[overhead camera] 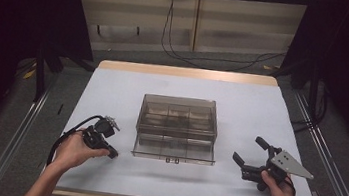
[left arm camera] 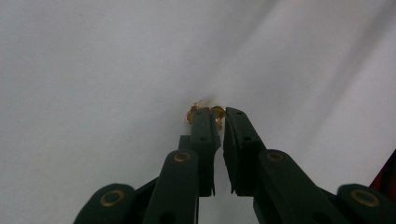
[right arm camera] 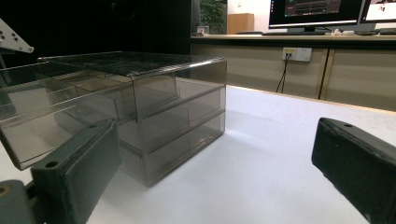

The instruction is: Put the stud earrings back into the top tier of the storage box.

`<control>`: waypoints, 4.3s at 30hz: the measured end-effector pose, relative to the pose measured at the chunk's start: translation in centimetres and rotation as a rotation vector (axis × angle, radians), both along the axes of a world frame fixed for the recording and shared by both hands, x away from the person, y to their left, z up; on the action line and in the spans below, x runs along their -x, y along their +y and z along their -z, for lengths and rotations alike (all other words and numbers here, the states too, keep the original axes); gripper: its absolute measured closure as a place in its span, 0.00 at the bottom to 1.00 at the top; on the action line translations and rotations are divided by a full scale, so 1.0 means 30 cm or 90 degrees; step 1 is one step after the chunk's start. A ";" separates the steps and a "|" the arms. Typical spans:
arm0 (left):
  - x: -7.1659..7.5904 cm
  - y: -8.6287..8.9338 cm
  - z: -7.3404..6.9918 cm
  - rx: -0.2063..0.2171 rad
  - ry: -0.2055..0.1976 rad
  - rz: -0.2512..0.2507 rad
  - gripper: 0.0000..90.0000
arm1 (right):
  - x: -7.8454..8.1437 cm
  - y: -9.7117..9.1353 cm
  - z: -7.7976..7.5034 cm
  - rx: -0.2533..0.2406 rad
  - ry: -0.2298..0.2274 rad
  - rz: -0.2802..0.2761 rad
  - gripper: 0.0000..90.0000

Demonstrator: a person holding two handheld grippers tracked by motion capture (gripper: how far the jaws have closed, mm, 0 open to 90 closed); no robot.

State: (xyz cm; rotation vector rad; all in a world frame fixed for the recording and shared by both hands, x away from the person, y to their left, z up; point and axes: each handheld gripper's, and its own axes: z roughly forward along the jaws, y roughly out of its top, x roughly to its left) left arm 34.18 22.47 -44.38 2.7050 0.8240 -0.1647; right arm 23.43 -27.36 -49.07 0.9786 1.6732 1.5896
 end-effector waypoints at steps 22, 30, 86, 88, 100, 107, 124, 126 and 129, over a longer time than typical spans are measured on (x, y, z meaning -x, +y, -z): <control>0.012 0.046 -0.014 0.073 -0.013 -0.040 0.95 | 0.000 0.000 0.000 -0.001 0.000 0.000 0.01; 0.055 0.083 -0.075 0.202 -0.065 -0.077 0.95 | 0.000 -0.001 0.000 -0.001 0.000 0.000 0.01; 0.004 -0.394 -0.364 0.226 -0.148 0.155 0.95 | 0.000 -0.001 0.000 -0.001 -0.001 0.000 0.01; 0.000 -0.442 -0.349 0.206 -0.133 0.162 0.95 | 0.000 -0.001 0.000 -0.001 -0.001 0.000 0.01; -0.006 -0.581 -0.282 0.054 -0.066 0.242 0.95 | 0.001 -0.002 0.001 0.001 -0.002 -0.002 0.01; -0.001 -0.611 -0.246 0.013 -0.048 0.245 0.95 | 0.001 -0.002 0.000 0.001 -0.002 -0.002 0.01; -0.011 -0.623 -0.231 0.004 -0.032 0.249 0.89 | 0.001 -0.002 0.001 0.000 -0.001 -0.002 0.01; -0.009 -0.621 -0.233 0.011 -0.036 0.242 0.88 | 0.001 -0.003 0.001 0.000 -0.001 -0.003 0.01; -0.007 -0.604 -0.244 0.028 -0.038 0.228 0.83 | 0.001 -0.002 0.000 0.000 -0.001 -0.002 0.01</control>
